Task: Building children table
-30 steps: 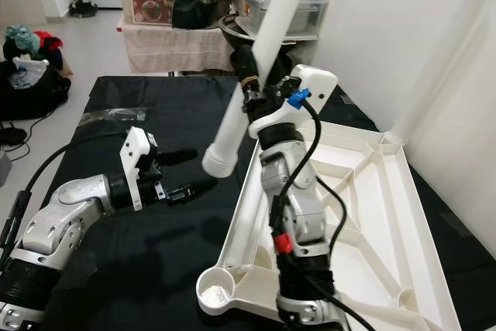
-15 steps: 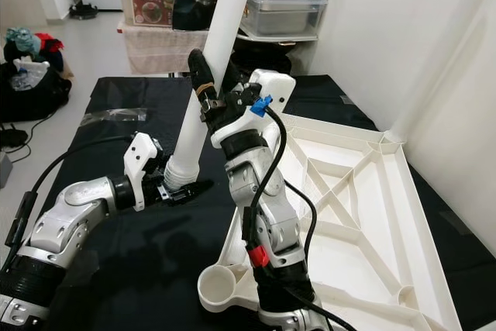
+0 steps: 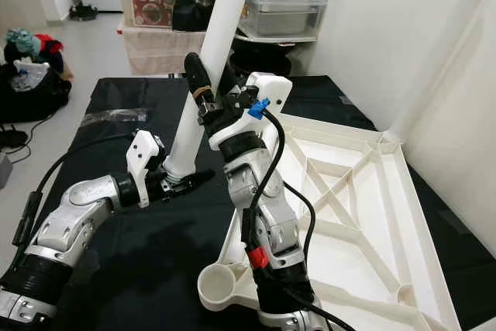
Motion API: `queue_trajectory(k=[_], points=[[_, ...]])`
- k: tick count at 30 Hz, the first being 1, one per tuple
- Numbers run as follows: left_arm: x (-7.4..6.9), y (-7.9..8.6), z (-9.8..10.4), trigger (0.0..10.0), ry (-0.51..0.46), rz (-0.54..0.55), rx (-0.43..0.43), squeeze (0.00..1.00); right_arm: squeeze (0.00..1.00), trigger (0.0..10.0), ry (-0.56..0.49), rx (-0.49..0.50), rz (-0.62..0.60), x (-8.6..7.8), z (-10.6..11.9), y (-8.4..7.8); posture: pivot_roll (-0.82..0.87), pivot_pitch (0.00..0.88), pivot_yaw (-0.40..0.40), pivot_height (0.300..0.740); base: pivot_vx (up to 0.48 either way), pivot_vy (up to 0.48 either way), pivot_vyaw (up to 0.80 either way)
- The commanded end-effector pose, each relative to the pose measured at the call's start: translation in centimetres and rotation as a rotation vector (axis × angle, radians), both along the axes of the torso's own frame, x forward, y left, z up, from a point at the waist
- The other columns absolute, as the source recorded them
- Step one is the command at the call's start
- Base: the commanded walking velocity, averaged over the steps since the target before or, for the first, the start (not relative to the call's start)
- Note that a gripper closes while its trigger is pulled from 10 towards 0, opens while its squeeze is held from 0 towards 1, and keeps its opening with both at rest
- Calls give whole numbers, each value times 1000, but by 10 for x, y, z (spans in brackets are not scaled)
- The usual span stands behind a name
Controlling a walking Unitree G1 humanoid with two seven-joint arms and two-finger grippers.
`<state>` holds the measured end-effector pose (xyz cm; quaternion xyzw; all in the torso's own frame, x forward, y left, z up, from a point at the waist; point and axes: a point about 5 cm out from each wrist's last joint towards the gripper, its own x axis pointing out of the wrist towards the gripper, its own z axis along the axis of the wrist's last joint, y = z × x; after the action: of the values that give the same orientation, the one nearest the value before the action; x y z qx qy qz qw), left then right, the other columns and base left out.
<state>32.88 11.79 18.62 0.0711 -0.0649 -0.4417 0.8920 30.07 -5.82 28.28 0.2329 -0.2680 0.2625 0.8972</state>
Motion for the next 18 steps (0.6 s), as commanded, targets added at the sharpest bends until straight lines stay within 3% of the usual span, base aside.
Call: queue_trajectory(k=[1,4,5,7,8,10,11,12,13,15,16,17,18], points=[[1,3,-2,0,2,20,20,0,0,0,-3,33,13,-2,3,3,58,0,-50,740,0,0,0],[2,4,-1,0,-5,27,18,0,0,0,-13,3,5,-2,4,1,58,0,-50,740,0,0,0],[3,4,0,0,-9,30,21,0,0,1529,3,-22,3,0,3,1,58,0,-50,740,0,0,0],[3,4,0,0,-12,33,24,0,0,1529,16,-38,1,0,2,1,58,0,-50,740,0,0,0],[4,4,-1,0,-10,36,30,0,0,10000,28,-52,1,2,1,0,59,0,-48,740,0,0,0],[4,5,-1,0,-9,38,33,0,0,10000,34,-59,1,2,0,0,59,0,-48,740,0,0,0],[5,5,-2,2941,-9,43,45,0,1000,10000,32,-48,10,2,0,-3,62,0,-51,740,0,0,0],[5,6,-3,6667,-9,45,55,0,1000,10000,31,-39,18,3,1,-6,63,0,-52,740,0,0,0],[4,6,-3,9216,-11,36,65,0,1000,10000,27,-39,22,3,2,-8,63,0,-52,740,0,0,0],[4,6,-4,9216,-13,28,72,0,1000,10000,25,-41,24,3,3,-10,63,0,-52,740,0,0,0],[2,7,-4,10000,-17,11,83,0,0,10000,6,-50,70,1,5,-12,67,0,-54,740,0,0,0],[-1,8,-5,10000,-22,-26,110,0,0,10000,-3,-63,165,-3,5,-14,67,0,-54,740,0,0,0],[-1,8,-5,10000,-22,-26,110,0,0,10000,-3,-63,165,-3,5,-14,67,0,-54,740,0,0,0]])
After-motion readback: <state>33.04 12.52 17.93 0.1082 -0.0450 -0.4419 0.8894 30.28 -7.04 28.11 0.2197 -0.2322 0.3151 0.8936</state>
